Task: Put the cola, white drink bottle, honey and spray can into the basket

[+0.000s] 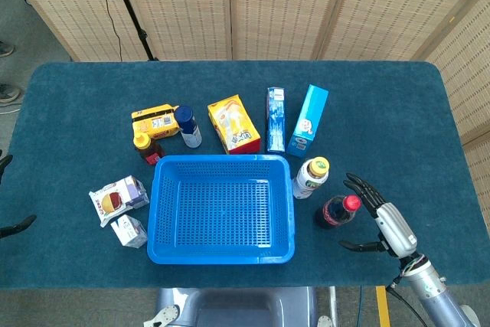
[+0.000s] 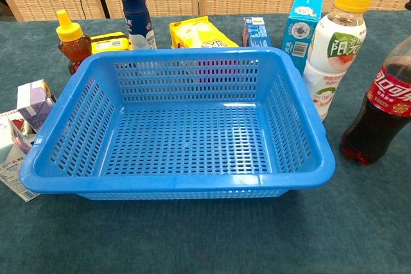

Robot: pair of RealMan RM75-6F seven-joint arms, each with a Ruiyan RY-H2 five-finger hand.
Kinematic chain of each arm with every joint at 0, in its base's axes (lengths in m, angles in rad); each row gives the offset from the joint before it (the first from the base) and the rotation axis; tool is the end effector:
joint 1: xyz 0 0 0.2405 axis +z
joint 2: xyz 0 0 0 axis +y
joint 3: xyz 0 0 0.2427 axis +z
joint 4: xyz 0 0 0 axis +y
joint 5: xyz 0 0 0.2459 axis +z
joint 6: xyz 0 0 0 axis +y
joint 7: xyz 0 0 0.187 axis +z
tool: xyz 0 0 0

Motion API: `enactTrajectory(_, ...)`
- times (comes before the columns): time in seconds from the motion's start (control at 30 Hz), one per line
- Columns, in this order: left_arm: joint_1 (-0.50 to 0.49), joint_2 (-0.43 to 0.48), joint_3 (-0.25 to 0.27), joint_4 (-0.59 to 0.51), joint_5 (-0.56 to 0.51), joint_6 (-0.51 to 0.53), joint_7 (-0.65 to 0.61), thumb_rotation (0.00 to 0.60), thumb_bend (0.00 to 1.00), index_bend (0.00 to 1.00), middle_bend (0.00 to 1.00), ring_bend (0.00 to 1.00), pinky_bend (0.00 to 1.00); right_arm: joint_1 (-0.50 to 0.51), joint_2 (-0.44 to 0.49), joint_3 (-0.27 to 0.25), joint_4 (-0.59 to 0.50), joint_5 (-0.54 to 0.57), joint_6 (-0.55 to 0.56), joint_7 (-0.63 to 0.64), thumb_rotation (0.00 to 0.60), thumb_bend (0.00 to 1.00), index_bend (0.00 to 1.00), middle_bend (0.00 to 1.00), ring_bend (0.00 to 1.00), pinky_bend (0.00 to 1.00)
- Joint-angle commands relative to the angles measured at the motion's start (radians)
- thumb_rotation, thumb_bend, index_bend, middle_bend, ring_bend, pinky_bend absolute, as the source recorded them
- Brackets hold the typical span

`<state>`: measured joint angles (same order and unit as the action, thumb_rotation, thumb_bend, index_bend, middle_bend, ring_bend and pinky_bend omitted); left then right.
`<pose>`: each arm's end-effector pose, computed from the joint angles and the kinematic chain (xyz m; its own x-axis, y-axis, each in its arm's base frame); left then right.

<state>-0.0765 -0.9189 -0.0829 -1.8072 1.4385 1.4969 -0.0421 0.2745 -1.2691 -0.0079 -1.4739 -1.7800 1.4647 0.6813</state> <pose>-0.2938 0.2287 0.1729 0.3546 -0.0391 0.9342 0.9347 0.0405 -0.3531 -0.2397 -0.2543 0.0514 -0.1843 -0.2781 0.9427 -0.8956 -0.3475 -0.2776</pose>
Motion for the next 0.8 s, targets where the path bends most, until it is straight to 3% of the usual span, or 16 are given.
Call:
enactTrajectory(0.03,-0.003,0.000,-0.003,0.001,-0.008,-0.005,0.002,0.600,0.06,0.00,0.00,0.00,0.00,0.008,-0.017,0.006,0.007,0.010,-0.005,-0.011,0.600,0.00,0.09,0.13,0.11,0.21)
enactTrajectory(0.23,-0.008,0.000,-0.006,0.002,-0.024,-0.018,0.004,0.600,0.06,0.00,0.00,0.00,0.00,0.017,-0.073,0.017,0.033,0.022,0.010,-0.029,0.600,0.00,0.28,0.32,0.32,0.43)
enactTrajectory(0.43,-0.008,0.000,-0.005,0.005,-0.023,-0.019,0.003,0.600,0.06,0.00,0.00,0.00,0.00,0.037,-0.113,0.027,0.059,0.035,-0.002,-0.049,0.600,0.01,0.37,0.45,0.46,0.59)
enactTrajectory(0.5,-0.008,0.000,-0.005,0.007,-0.025,-0.021,0.001,0.600,0.06,0.00,0.00,0.00,0.00,0.043,-0.125,0.030,0.069,0.039,-0.001,-0.042,0.600,0.14,0.41,0.49,0.51,0.65)
enactTrajectory(0.6,-0.009,0.001,-0.006,0.007,-0.027,-0.022,0.000,0.600,0.06,0.00,0.00,0.00,0.00,0.046,-0.134,0.034,0.079,0.042,0.011,-0.019,0.600,0.50,0.46,0.56,0.57,0.73)
enactTrajectory(0.67,-0.010,0.001,-0.006,0.007,-0.027,-0.025,0.000,0.600,0.06,0.00,0.00,0.00,0.00,0.049,-0.132,0.035,0.081,0.040,0.022,0.001,0.600,0.66,0.50,0.58,0.59,0.76)
enactTrajectory(0.8,-0.011,0.002,-0.005,0.007,-0.027,-0.027,-0.001,0.600,0.06,0.00,0.00,0.00,0.00,0.046,-0.116,0.033,0.068,0.025,0.058,0.005,0.600,0.79,0.59,0.61,0.61,0.79)
